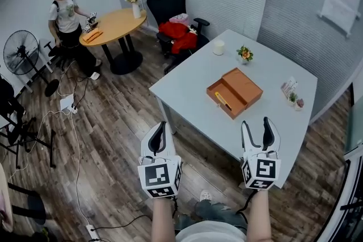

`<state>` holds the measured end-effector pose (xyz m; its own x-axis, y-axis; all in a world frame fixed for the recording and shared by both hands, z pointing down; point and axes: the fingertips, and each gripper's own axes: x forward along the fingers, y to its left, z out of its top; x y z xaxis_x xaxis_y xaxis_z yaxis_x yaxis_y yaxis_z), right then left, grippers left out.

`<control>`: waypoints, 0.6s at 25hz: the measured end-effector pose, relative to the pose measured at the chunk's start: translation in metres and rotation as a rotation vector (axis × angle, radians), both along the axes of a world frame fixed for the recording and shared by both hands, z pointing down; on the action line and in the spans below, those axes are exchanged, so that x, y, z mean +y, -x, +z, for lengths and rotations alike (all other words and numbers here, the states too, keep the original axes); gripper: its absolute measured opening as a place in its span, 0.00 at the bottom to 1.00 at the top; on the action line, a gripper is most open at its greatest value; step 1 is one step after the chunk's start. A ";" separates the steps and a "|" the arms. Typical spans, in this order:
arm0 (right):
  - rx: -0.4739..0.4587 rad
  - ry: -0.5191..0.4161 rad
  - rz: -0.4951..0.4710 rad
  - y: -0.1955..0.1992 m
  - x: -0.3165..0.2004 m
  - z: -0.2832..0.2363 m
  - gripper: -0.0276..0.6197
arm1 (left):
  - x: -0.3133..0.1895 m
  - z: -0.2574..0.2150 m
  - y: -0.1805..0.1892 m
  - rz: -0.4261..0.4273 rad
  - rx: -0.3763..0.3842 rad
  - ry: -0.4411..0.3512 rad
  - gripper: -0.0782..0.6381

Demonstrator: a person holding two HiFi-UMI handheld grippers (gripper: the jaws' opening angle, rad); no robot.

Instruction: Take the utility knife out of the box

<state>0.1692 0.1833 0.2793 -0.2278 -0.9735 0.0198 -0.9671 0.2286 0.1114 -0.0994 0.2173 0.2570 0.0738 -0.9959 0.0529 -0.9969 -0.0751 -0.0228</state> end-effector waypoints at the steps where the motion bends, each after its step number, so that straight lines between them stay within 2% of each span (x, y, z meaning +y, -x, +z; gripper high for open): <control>1: -0.001 0.002 -0.006 -0.001 -0.010 0.001 0.52 | -0.008 0.000 -0.002 -0.004 -0.002 -0.001 0.11; 7: -0.011 0.007 -0.032 -0.007 -0.053 0.005 0.51 | -0.042 0.002 -0.007 -0.036 -0.013 0.005 0.11; 15: -0.023 0.051 -0.052 -0.009 -0.084 0.023 0.49 | -0.072 0.015 -0.011 -0.047 -0.019 0.038 0.11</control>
